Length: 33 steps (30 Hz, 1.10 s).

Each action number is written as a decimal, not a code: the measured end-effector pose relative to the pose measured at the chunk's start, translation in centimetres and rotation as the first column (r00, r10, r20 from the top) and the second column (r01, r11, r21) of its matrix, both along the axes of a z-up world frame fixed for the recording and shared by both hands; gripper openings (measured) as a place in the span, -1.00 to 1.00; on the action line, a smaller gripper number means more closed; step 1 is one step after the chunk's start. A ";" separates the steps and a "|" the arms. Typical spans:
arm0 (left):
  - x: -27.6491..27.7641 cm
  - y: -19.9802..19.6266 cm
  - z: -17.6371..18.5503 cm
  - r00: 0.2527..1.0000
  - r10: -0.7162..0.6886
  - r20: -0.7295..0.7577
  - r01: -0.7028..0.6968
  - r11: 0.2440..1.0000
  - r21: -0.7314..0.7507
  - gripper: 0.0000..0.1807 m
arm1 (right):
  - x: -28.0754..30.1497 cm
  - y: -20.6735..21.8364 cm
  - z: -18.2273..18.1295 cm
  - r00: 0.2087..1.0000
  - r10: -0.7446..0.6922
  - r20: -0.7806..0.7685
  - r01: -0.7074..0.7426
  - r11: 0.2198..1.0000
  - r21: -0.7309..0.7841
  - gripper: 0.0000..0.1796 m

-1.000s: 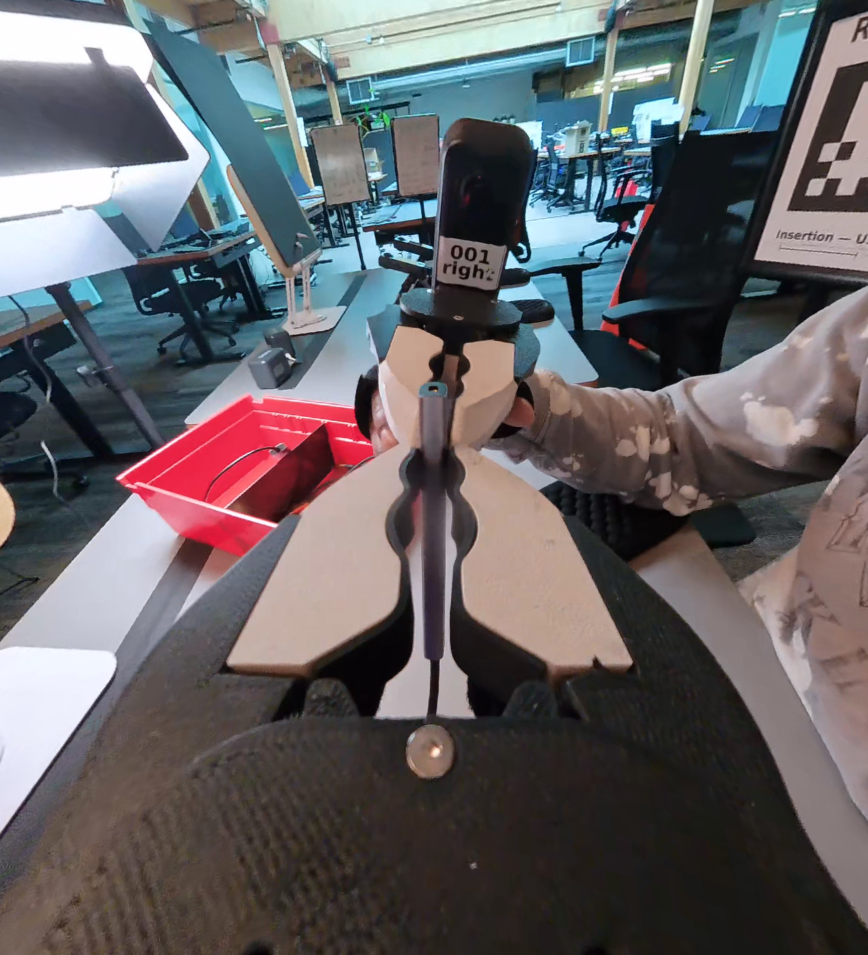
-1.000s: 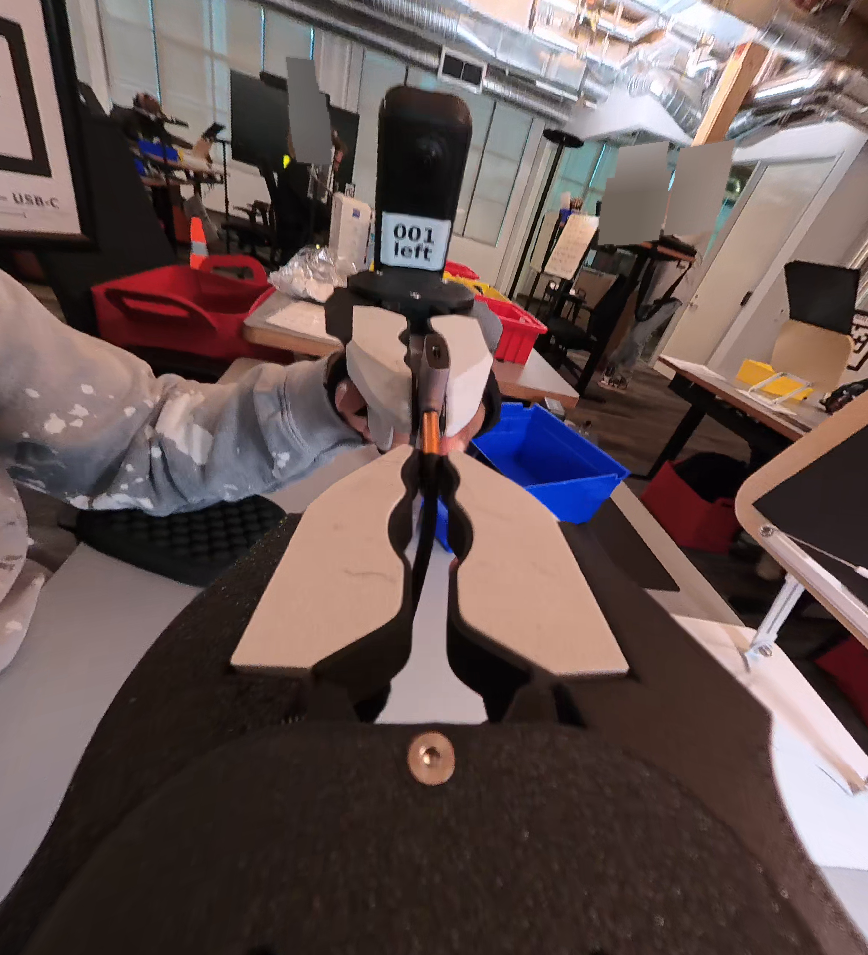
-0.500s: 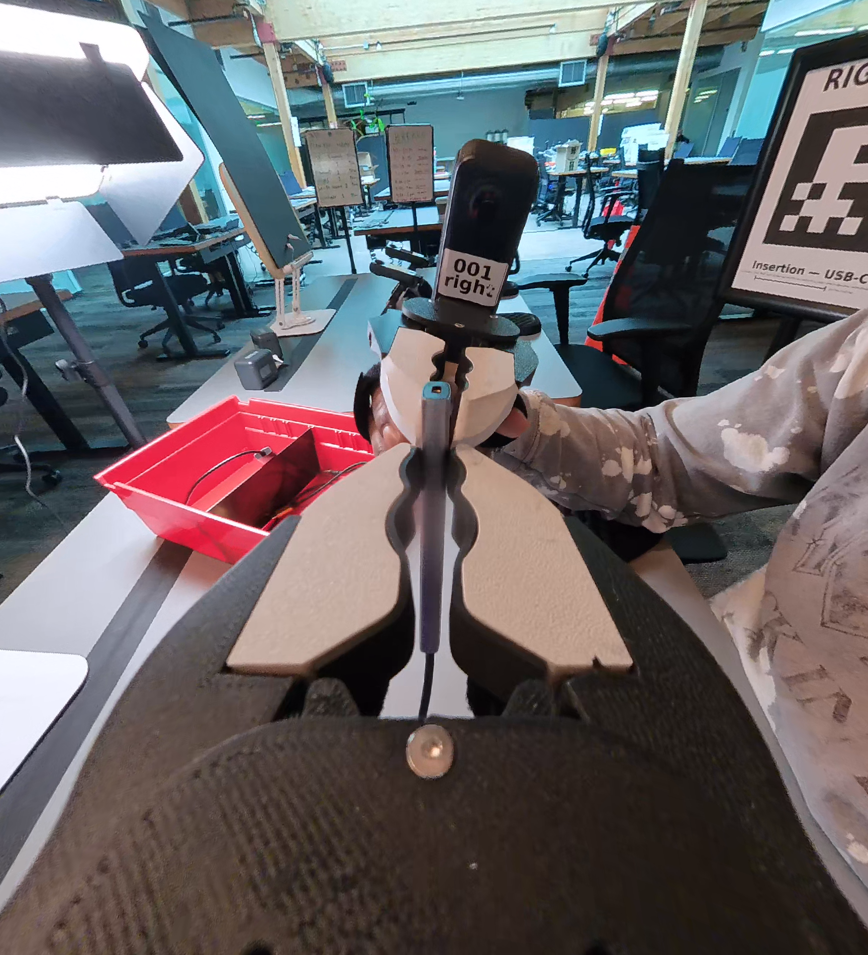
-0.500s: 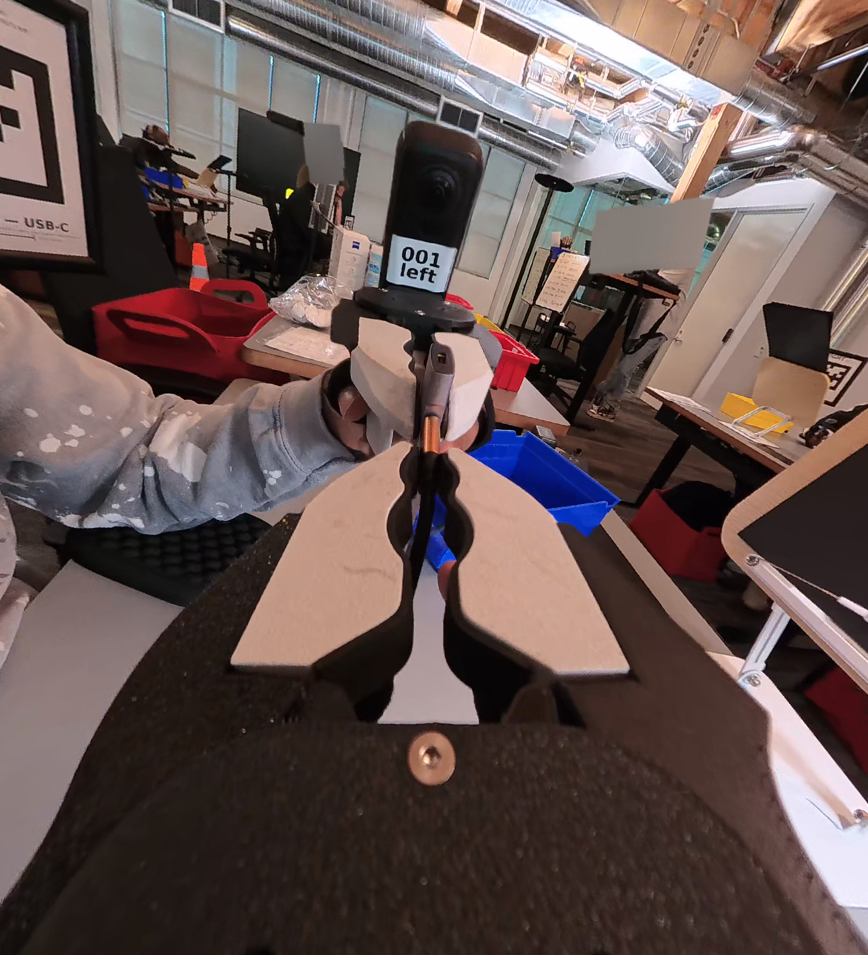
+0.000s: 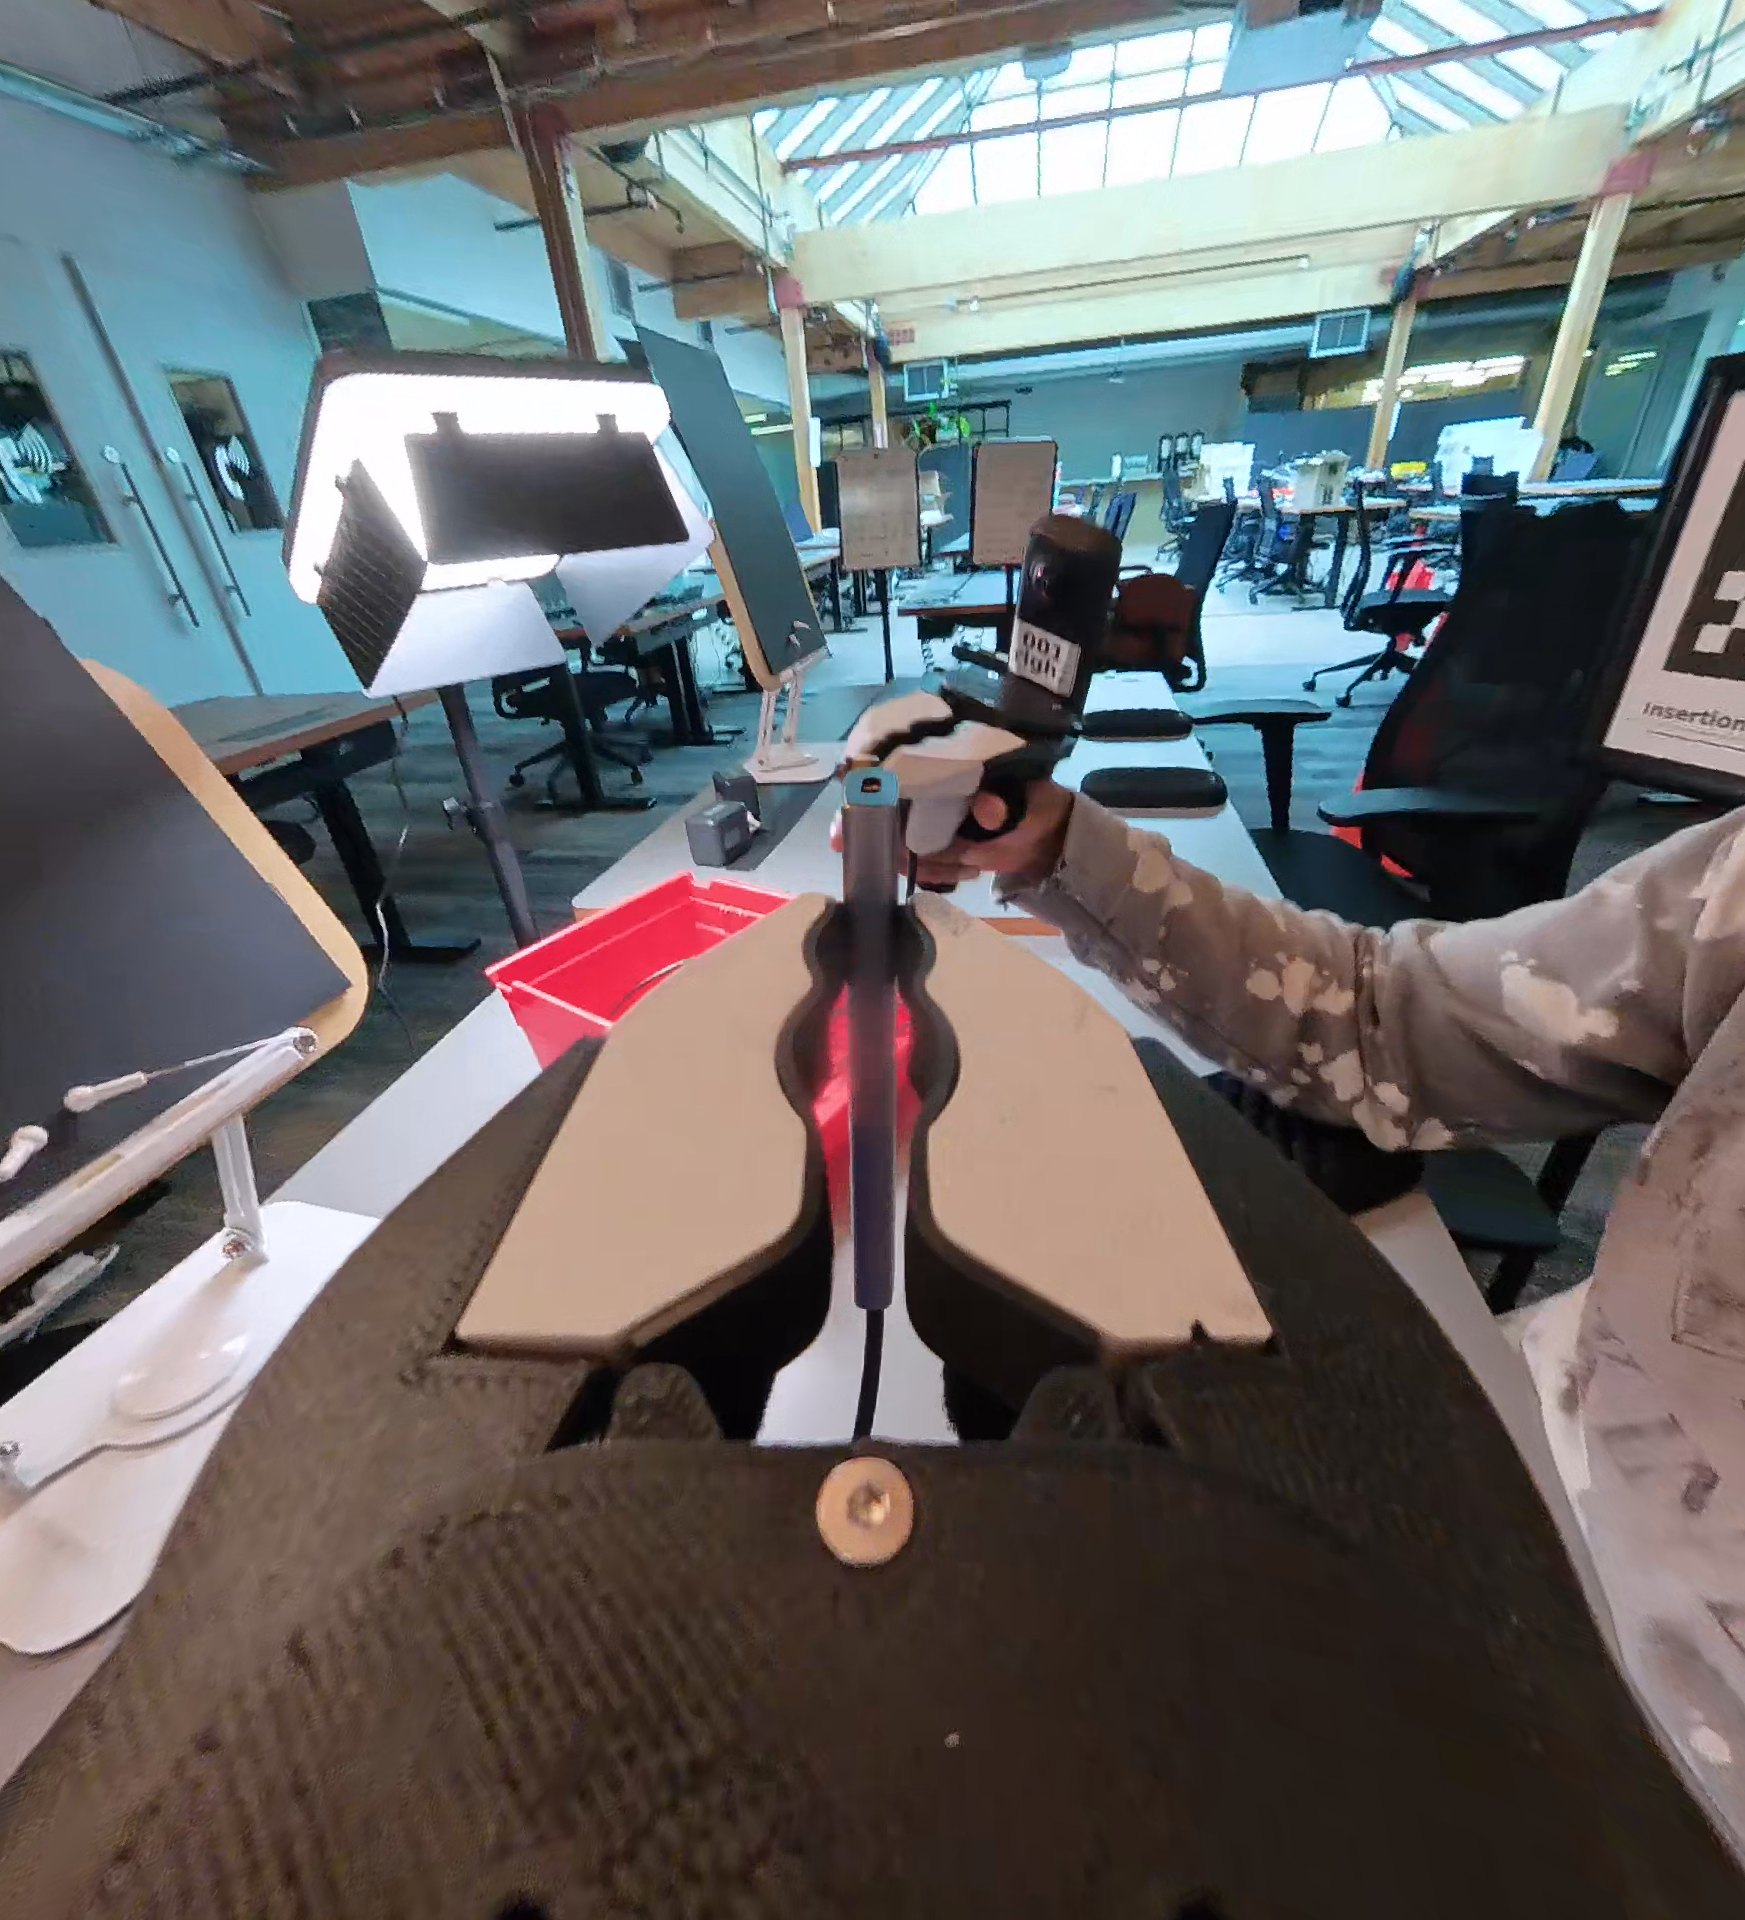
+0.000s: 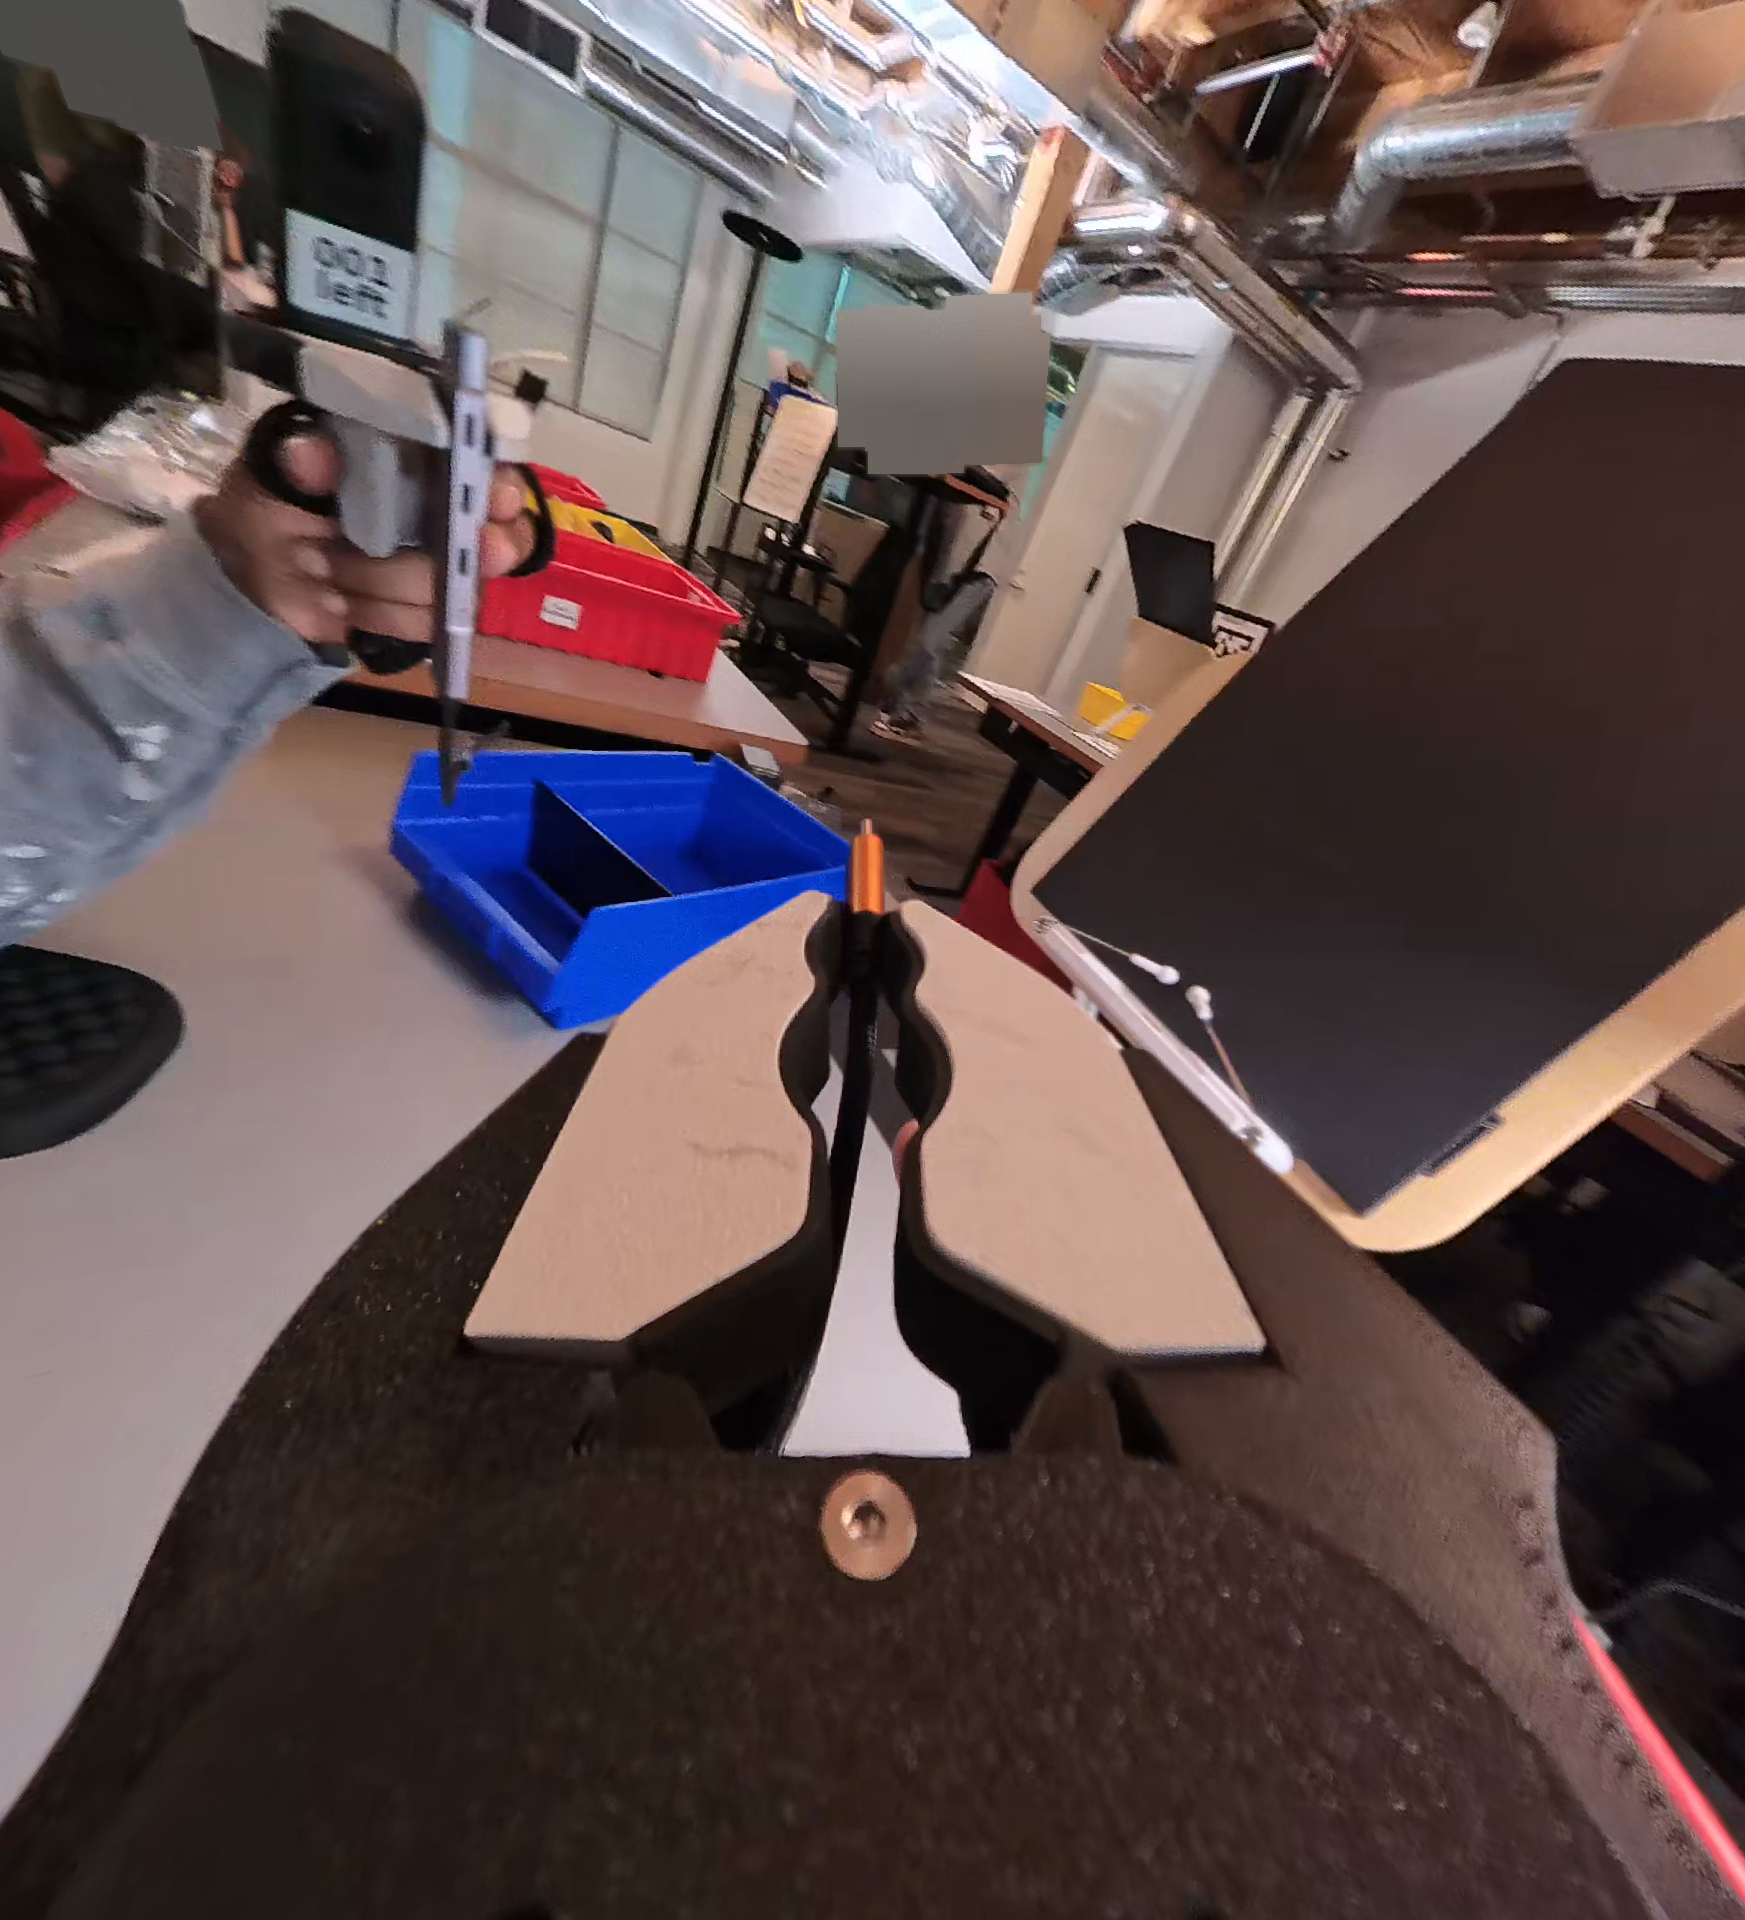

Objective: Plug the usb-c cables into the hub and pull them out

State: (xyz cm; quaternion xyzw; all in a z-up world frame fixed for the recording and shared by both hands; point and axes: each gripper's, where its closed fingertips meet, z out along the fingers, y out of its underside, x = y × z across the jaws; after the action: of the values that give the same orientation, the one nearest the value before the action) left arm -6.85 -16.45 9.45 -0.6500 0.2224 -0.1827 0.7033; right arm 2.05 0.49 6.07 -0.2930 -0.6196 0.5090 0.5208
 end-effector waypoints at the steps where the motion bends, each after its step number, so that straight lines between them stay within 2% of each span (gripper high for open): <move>1: 0.0 0.3 -0.3 1.000 0.011 -0.011 -0.011 1.000 -0.009 -0.89 | -0.5 0.7 0.2 1.000 -0.017 0.010 0.017 1.000 0.009 -0.92; 6: 0.8 1.3 -1.1 1.000 -0.010 -0.020 0.009 0.999 -0.034 -0.89 | -3.6 4.8 1.9 0.994 -0.104 0.032 0.101 0.992 0.073 -0.92; 10: 0.8 1.8 -1.7 1.000 -0.010 -0.025 0.008 0.998 -0.055 -0.89 | -4.8 8.3 1.8 0.982 -0.187 0.035 0.182 0.976 0.116 -0.92; 13: 0.9 2.0 -2.0 0.999 -0.008 -0.036 0.006 0.998 -0.063 -0.89 | -4.5 9.9 -0.5 0.969 -0.231 0.089 0.216 0.964 0.156 -0.92; 17: 1.0 2.2 -2.4 0.999 -0.012 -0.050 0.008 0.997 -0.075 -0.89 | -2.9 12.1 -7.1 0.912 -0.321 0.254 0.242 0.923 0.298 -0.92; 22: 1.5 2.4 -2.7 0.997 -0.020 -0.079 0.014 0.996 -0.083 -0.89 | 0.5 14.3 -16.7 0.719 -0.443 0.536 0.130 0.842 0.523 -0.92; 26: 1.7 2.5 -2.9 0.996 -0.026 -0.084 0.019 0.996 -0.089 -0.89 | 3.2 16.1 -21.8 0.487 -0.567 0.664 -0.011 0.756 0.654 -0.92; 29: 1.8 2.5 -3.1 0.996 -0.026 -0.088 0.018 0.995 -0.094 -0.89 | 4.6 17.7 -23.2 0.357 -0.628 0.691 -0.041 0.729 0.684 -0.83; 33: 1.7 2.6 -3.3 0.995 -0.026 -0.095 0.016 0.995 -0.099 -0.90 | 5.6 19.4 -22.4 0.300 -0.644 0.704 0.006 0.739 0.674 -0.71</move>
State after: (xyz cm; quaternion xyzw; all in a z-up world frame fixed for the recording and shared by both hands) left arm -5.12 -13.86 6.19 -0.6892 0.2536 -0.1694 0.6573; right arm 7.67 19.87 -16.29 -0.4837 -0.8372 -0.0703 0.2453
